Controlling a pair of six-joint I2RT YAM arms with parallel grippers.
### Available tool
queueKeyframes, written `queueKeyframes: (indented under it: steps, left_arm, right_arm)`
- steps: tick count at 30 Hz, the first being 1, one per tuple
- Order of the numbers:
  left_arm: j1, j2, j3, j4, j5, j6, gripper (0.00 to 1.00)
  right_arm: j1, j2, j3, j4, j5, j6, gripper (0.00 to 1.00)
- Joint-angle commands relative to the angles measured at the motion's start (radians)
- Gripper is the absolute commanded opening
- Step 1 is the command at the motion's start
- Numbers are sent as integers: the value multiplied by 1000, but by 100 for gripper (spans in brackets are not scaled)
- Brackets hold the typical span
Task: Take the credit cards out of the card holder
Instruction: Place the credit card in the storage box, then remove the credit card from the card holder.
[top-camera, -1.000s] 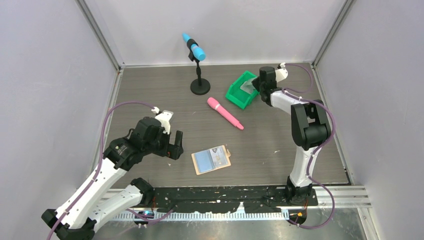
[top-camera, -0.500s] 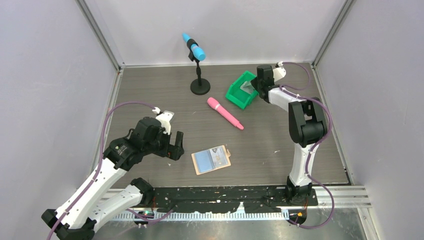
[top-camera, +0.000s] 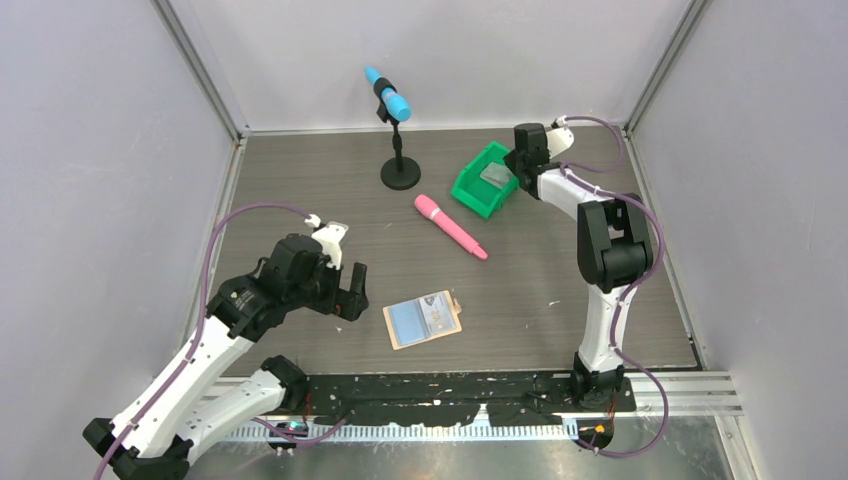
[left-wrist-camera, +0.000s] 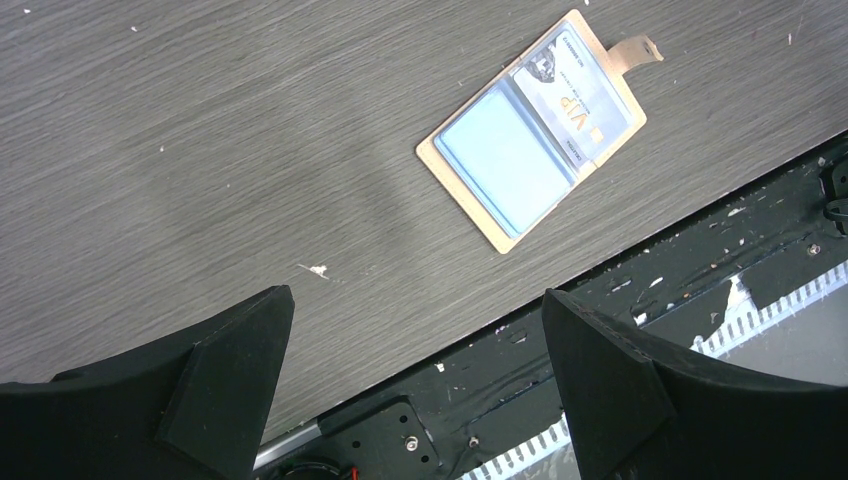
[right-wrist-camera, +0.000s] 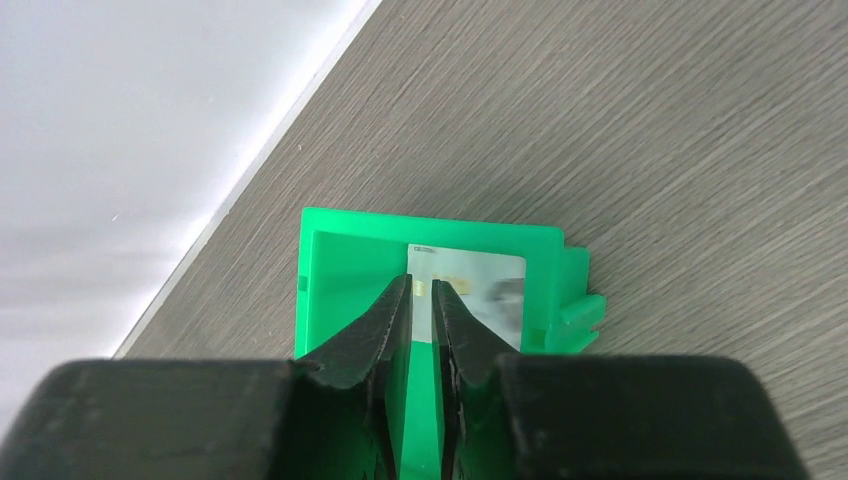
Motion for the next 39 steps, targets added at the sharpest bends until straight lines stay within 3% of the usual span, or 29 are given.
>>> queueKeyframes:
  steps: [1, 10, 16, 21, 27, 39]
  left_arm:
    - [3, -2, 10, 8, -11, 10, 100]
    - [4, -9, 21, -5, -70, -51, 100]
    - [4, 16, 13, 1, -57, -109, 99]
    - [5, -3, -51, 75, -54, -188, 95]
    - [5, -20, -135, 226, 60, -278, 91]
    - [5, -109, -426, 643, 140, -499, 88]
  right_arm:
    - [-2, -62, 64, -39, 58, -56, 22]
    - [-4, -166, 123, -150, 41, -151, 26]
    - [2, -265, 100, -234, -150, -230, 30]
    - [44, -373, -74, -249, -321, -309, 34]
    - [128, -556, -311, -238, -453, -371, 36]
    - [423, -815, -670, -149, -650, -392, 41]
